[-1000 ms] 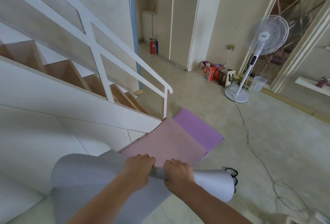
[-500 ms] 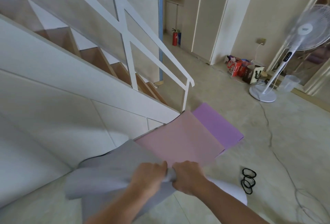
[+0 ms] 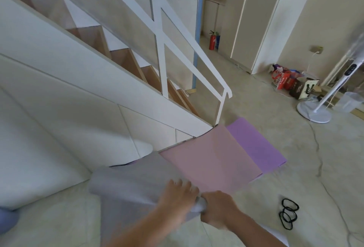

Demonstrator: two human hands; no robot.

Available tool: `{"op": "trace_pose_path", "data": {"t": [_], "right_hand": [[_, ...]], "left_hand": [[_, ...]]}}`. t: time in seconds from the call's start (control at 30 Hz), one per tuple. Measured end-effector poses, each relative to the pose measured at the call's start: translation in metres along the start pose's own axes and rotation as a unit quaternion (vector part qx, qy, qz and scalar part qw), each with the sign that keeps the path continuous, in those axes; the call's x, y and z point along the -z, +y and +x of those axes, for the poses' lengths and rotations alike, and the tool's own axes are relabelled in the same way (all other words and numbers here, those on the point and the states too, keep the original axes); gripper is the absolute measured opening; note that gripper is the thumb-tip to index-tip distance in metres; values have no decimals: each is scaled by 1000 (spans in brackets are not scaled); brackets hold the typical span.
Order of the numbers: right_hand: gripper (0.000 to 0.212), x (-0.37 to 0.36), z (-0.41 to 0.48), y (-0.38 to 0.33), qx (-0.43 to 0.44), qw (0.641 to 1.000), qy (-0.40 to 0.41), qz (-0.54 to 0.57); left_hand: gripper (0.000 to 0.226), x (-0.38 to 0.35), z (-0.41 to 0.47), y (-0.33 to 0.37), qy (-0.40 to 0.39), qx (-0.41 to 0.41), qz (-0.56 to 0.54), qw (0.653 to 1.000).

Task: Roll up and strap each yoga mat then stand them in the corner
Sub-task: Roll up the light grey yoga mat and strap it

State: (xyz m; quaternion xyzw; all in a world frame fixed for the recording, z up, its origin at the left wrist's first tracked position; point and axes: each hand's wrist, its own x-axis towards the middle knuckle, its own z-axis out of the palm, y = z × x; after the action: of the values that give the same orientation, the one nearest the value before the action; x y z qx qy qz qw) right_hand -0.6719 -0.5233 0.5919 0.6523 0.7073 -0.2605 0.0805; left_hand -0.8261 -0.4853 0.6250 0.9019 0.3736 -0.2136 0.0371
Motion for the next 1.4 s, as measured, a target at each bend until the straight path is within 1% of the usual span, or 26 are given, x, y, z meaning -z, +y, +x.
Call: {"op": "trace_pose_path", "data": {"t": [0.07,0.13,0.2,0.27,0.33,0.37,0.4,0.43,0.47,0.5,0.57,0.6,0.63,0.67,0.7,0.73,0.77,0.8,0.9,0.97,1.03,1.07,1.13,1.17,1.27,1.4], "right_hand": [[20,-2,6,5,17,1000,-8,12],[22,-2,7,4,34,999,-16,6],[26,-4,10,8,39,999,-4,-11],[38,-8,10,9,51,998,42,-17],[56,-14,12,15,79,988,116,-65],[64,-12,10,13,72,990,98,-74],[67,-11,9,10,61,987,108,-100],[61,-13,9,9,53,989,95,-99],[49,-14,7,9,44,990,104,-82],[39,-14,7,10,31,993,79,-77],[34,-14,7,12,17,997,31,-63],[33,-14,7,13,13,998,25,-53],[30,-13,8,15,7,999,18,-37],[25,-9,8,15,-1,1000,5,-13],[20,-4,8,15,-3,1000,1,10],[18,0,8,16,-4,1000,-3,20],[20,1,8,19,7,1000,-1,16],[22,2,7,21,15,1000,4,12],[33,-1,6,26,38,993,112,-9],[49,-2,6,27,66,980,179,-51],[58,1,8,28,71,973,203,-84],[58,4,9,26,66,974,198,-91],[52,11,8,24,64,979,174,-87],[46,15,8,22,60,980,175,-80],[39,24,12,16,35,994,101,-37],[38,32,12,11,31,996,80,-36]], "left_hand": [[52,-4,-1,-2,27,10,5,1000],[48,-6,0,-3,-20,1,-31,999],[42,-12,3,-3,-18,15,-48,999],[37,-8,3,-3,-28,27,-73,997],[31,-2,3,-4,-41,41,-109,992],[28,-1,4,-4,-47,42,-122,991],[27,-1,6,-4,-57,37,-130,989],[25,0,8,-4,-68,29,-133,988],[25,-1,10,-4,-83,24,-132,987],[25,-3,12,-4,-97,21,-130,987],[27,-5,17,-4,-106,17,-109,988],[31,-5,17,-2,-81,11,-95,992],[38,-6,17,-1,-46,1,-62,997],[50,-8,17,0,-39,-10,-33,999],[60,-7,16,3,-53,-1,-19,998],[65,-6,16,4,-28,17,-16,999],[66,-7,17,5,-10,14,-5,1000],[62,-5,18,6,-27,8,-19,999],[40,4,25,3,-6,39,-67,997],[35,12,30,-1,-25,58,-118,991],[34,24,33,-6,-83,62,-178,979],[36,29,35,-10,-113,54,-201,972],[39,36,36,-17,-135,41,-213,967],[39,38,35,-19,-132,38,-204,969],[37,37,35,-25,-93,28,-149,984],[38,34,32,-27,-75,30,-132,988]]}}
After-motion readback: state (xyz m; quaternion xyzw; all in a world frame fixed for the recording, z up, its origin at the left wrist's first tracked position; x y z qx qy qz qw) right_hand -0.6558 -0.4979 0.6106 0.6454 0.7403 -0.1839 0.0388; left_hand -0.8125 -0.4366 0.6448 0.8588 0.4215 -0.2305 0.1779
